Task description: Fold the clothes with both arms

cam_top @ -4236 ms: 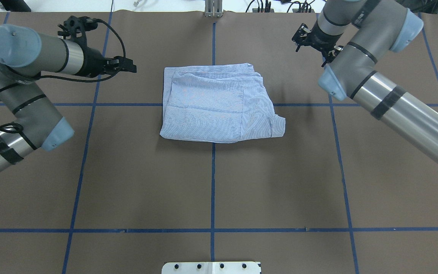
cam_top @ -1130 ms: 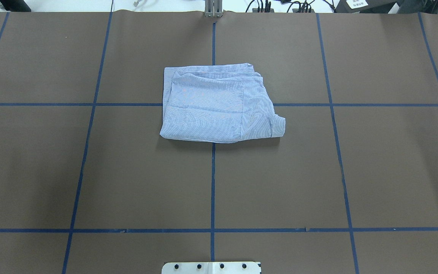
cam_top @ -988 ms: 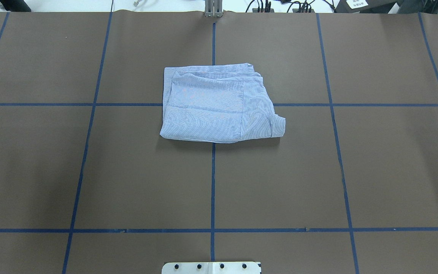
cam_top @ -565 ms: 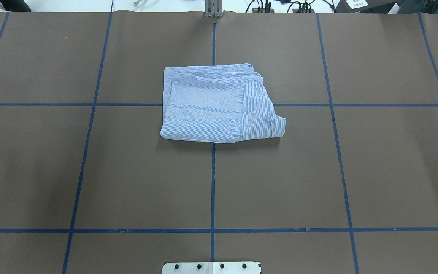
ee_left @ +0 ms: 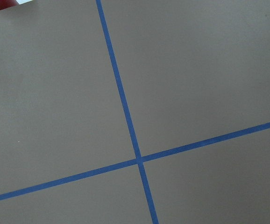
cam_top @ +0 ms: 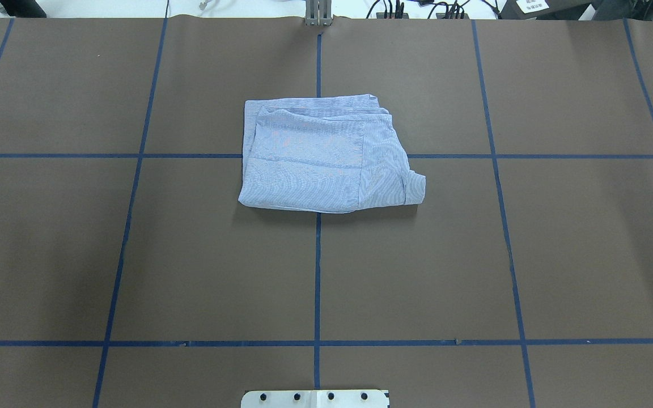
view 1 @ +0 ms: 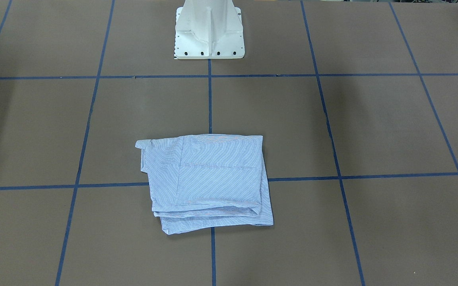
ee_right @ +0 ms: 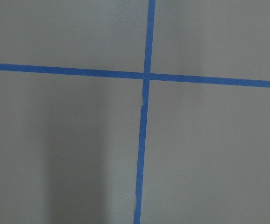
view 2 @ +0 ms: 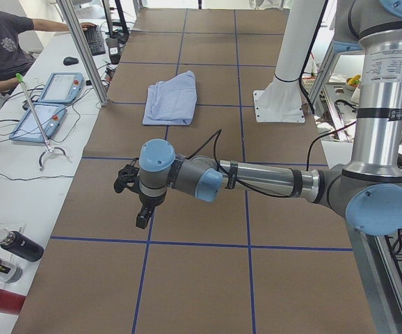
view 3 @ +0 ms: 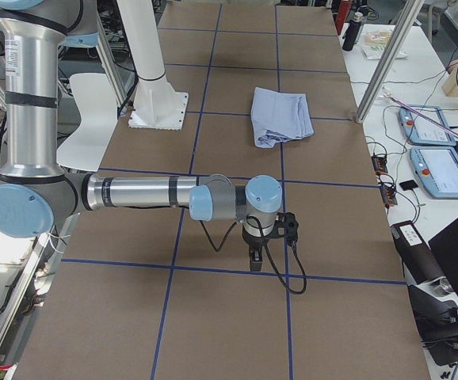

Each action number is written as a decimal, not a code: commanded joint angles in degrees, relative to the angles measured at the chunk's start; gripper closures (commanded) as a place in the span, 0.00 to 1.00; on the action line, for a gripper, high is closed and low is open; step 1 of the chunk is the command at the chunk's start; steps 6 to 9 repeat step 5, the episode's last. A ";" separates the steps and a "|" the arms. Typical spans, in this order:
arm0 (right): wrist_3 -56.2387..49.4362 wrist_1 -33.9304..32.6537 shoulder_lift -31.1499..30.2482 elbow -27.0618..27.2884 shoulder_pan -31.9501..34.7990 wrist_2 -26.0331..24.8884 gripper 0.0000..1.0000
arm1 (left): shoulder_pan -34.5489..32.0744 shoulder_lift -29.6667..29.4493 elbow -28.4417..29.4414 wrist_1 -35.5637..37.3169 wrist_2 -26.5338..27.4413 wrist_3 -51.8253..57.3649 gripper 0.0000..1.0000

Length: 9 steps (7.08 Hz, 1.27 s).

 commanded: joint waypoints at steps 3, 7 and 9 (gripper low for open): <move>0.05 0.59 -0.50 -0.74 0.00 0.28 0.00 | -0.08 0.41 -2.37 0.15 -0.04 0.03 0.00; 0.14 0.68 -0.94 -0.65 0.00 0.45 0.00 | 0.01 0.24 -2.81 -0.02 0.05 0.03 0.00; 0.14 0.68 -0.94 -0.65 0.00 0.45 0.00 | 0.01 0.24 -2.81 -0.02 0.05 0.03 0.00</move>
